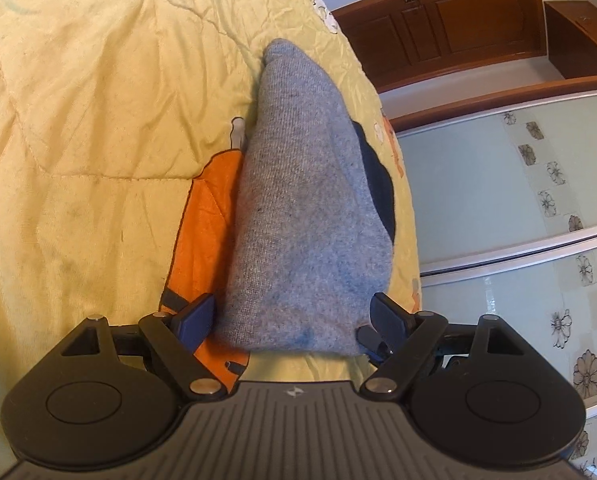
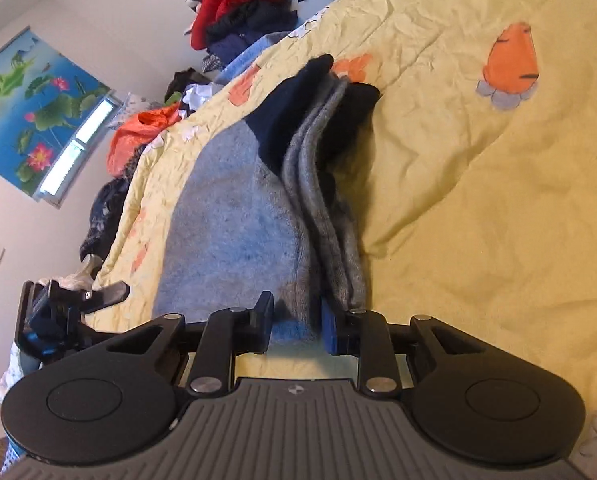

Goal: Fold small clothes
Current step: 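Open both grippers and release the folded sweater bundle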

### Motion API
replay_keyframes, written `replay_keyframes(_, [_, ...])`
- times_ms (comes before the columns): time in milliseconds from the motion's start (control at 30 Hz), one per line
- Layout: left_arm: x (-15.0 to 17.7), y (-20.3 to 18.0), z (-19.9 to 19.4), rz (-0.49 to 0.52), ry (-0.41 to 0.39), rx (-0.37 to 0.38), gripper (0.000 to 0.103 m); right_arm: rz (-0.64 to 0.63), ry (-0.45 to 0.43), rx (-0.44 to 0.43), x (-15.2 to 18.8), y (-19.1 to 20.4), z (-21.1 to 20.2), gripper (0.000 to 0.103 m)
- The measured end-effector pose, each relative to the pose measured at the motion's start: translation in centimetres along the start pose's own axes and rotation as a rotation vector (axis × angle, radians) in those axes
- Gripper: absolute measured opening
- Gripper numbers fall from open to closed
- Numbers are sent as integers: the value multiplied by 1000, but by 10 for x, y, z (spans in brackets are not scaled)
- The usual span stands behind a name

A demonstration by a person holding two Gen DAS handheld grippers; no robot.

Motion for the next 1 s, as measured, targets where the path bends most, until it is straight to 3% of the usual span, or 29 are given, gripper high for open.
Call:
replay_keyframes(233, [-2, -23, 2, 70, 9, -47, 80, -78, -97, -71, -16, 41, -39, 11])
replay_keyframes(333, [-2, -28, 3, 72, 19, -87, 81, -118, -130, -48, -26, 51, -53, 10])
replay_keyframes(467, [1, -23, 11, 61, 59, -158, 81, -81, -109, 61, -23, 16, -48, 10])
replay_keyframes(567, [3, -22, 14, 97, 56, -160, 83, -33, -49, 119, -13, -18, -27, 10])
replay_keyframes(667, [0, -24, 17, 83, 69, -177, 83, 1, -27, 102, -8, -21, -26, 34])
replay_keyframes(700, [-2, -26, 17, 78, 81, -187, 83, -30, -49, 114, -9, -16, -33, 57])
replay_keyframes(733, [-5, -27, 17, 77, 89, -189, 84, -64, -87, 134, -12, -12, -40, 69])
replay_keyframes(767, [-7, -28, 17, 74, 96, -184, 85, -86, -115, 138, -15, -9, -44, 90])
replay_keyframes(800, [-8, -27, 19, 63, 109, -177, 89, -102, -117, 133, -19, -8, -44, 102])
replay_keyframes(867, [-9, -25, 22, 45, 113, -145, 94, -123, -77, 108, -26, -10, -35, 97])
replay_keyframes(933, [-7, -28, 24, 51, 103, -150, 95, -118, -14, 62, -27, -14, -17, 85])
replay_keyframes(1000, [-4, -33, 30, 81, 109, -151, 94, -173, -23, 85, -21, -8, -5, 63])
Point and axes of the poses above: each gripper's, at about its wrist camera, not at the fingertips, and z roughly the way its jaws point, y to its left, x to its underside, the point moved 4 cm from there along z, roughly the way its jaws point, and after that the axes turned 12 degrees about y, right-handed, at the moved point
